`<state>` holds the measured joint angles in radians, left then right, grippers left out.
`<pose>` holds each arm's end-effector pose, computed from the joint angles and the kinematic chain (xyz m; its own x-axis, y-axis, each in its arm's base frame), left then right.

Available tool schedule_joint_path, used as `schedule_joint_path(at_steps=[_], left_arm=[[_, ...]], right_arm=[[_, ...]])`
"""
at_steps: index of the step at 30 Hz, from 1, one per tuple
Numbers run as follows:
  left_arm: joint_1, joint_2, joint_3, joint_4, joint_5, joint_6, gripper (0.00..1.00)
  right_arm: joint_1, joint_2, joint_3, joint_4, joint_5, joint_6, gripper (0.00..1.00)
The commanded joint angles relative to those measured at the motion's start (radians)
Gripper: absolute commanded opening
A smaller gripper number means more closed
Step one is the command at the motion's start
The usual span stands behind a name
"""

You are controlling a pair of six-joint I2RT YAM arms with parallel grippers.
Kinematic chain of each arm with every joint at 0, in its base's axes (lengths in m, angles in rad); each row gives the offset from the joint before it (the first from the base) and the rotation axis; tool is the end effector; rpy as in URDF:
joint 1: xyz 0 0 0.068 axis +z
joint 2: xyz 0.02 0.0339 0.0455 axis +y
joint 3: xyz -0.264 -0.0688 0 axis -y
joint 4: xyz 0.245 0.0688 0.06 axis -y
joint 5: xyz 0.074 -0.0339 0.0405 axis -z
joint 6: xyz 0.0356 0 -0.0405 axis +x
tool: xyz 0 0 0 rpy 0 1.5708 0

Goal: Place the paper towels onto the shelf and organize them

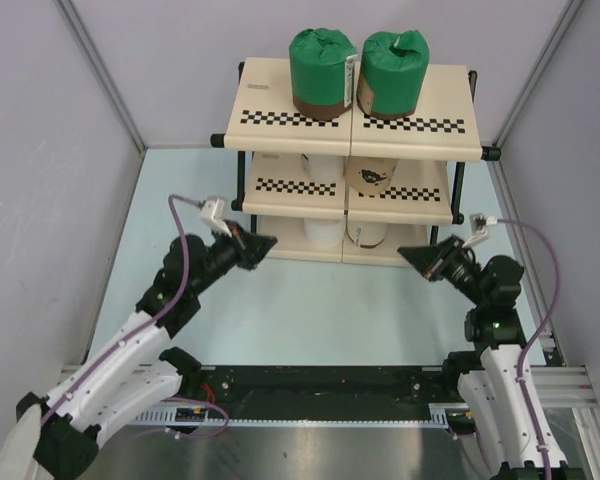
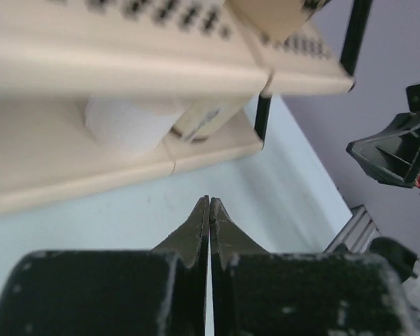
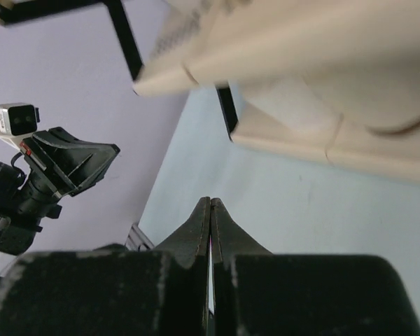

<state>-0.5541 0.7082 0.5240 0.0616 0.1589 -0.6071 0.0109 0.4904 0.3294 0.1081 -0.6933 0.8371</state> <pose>0.1498 -0.0993 0.2860 -0.4580 -0.3790 -0.8041 0.4771 0.6585 -0.5821 0.1395 0.0243 0.2524 -0.5156 0.5657 -0.6436 -0.3937 0.5108 0.7643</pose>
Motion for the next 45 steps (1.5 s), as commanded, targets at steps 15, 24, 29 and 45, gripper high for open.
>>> schedule_joint_path(at_steps=[15, 24, 29, 45], left_arm=[[-0.003, 0.240, 0.472, -0.040, 0.007, 0.086, 0.00], [-0.001, 0.105, 0.455, -0.264, -0.126, 0.210, 0.75], [-0.001, 0.017, 0.436, -0.426, -0.272, 0.245, 1.00], [0.000, -0.162, 0.317, -0.721, -0.535, 0.142, 1.00]], right_arm=[[0.003, 0.195, 0.620, -0.292, 0.113, -0.243, 0.00], [0.003, 0.160, 0.619, -0.501, 0.193, -0.354, 0.56], [0.003, 0.125, 0.619, -0.642, 0.303, -0.392, 0.88], [-0.003, 0.071, 0.494, -0.861, 0.675, -0.303, 1.00]])
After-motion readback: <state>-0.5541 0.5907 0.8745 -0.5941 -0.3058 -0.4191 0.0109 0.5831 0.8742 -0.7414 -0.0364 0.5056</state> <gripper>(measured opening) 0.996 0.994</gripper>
